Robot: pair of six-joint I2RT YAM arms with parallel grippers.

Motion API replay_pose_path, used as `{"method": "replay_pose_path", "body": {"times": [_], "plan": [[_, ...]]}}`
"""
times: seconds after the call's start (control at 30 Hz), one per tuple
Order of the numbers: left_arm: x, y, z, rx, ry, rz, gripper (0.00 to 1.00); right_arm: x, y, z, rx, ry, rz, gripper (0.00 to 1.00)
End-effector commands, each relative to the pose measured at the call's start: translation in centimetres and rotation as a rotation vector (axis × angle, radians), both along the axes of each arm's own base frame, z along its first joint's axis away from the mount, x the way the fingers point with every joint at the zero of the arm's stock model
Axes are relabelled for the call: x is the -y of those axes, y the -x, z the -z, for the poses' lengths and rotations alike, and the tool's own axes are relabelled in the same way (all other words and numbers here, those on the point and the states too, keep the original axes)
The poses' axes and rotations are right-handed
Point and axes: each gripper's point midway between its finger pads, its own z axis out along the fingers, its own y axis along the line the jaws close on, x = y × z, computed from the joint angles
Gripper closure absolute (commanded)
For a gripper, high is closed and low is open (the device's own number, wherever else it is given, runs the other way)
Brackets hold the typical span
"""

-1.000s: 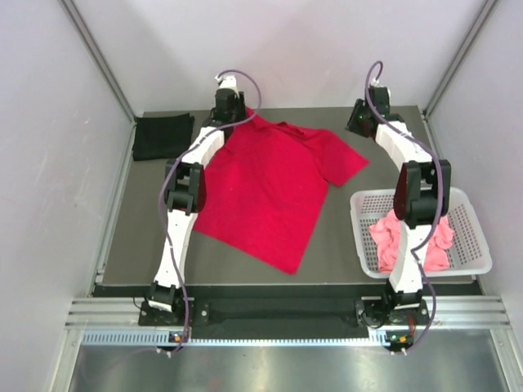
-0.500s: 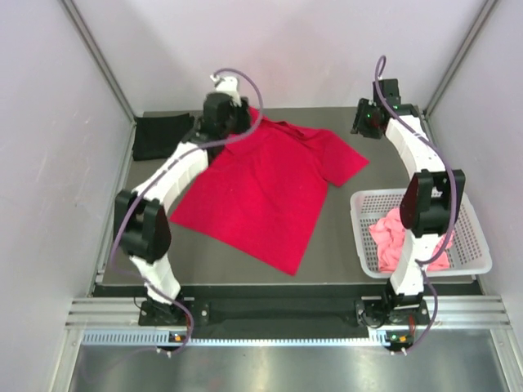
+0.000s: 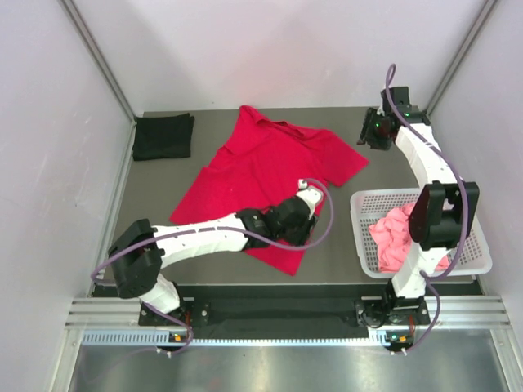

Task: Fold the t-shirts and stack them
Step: Flatten the tshirt out

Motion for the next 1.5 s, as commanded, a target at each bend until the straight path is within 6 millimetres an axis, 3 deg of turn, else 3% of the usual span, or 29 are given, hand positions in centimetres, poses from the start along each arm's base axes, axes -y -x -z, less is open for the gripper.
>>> {"method": "replay_pose_path", "body": {"times": [0.0,0.1,0.2,0.37,0.57,0.87,1.03,1.37,1.47], "plan": [[-0.7,1.7,2.2,-0.042,-0.053,-0.074,0.51,1.1,1.1,-2.8,0.066,-0.013,0.011,0.52],[0.8,4.7,3.5,-0.060,-0.074,-0.009,0.53,1.1,1.4,-2.8,0.070,-0.019,0.009,0.52],[1.4,6.3,5.3,-0.099,-0.109,-0.002,0.52,1.1,1.7,-2.6,0.065,-0.028,0.006,0.52],[0.7,7.7,8.3,-0.152,-0.188,-0.009,0.52,1.3,1.9,-2.5,0.067,-0.031,-0.001,0.52],[-0.7,8.2,9.2,-0.151,-0.249,-0.041,0.53,1.4,1.9,-2.5,0.069,-0.041,-0.001,0.52],[-1.0,10.2,9.9,-0.190,-0.268,-0.017,0.54,1.1,1.7,-1.8,0.061,-0.062,0.005,0.52],[-2.0,10.2,10.4,-0.187,-0.294,-0.033,0.61,0.9,1.6,-1.4,0.055,-0.071,0.009,0.52],[-2.5,9.8,11.7,-0.155,-0.360,0.001,0.61,1.1,1.0,-0.4,0.036,-0.072,0.029,0.52],[-2.4,9.5,11.7,-0.140,-0.360,0.014,0.72,1.3,0.6,0.0,0.030,-0.066,0.034,0.52]]}}
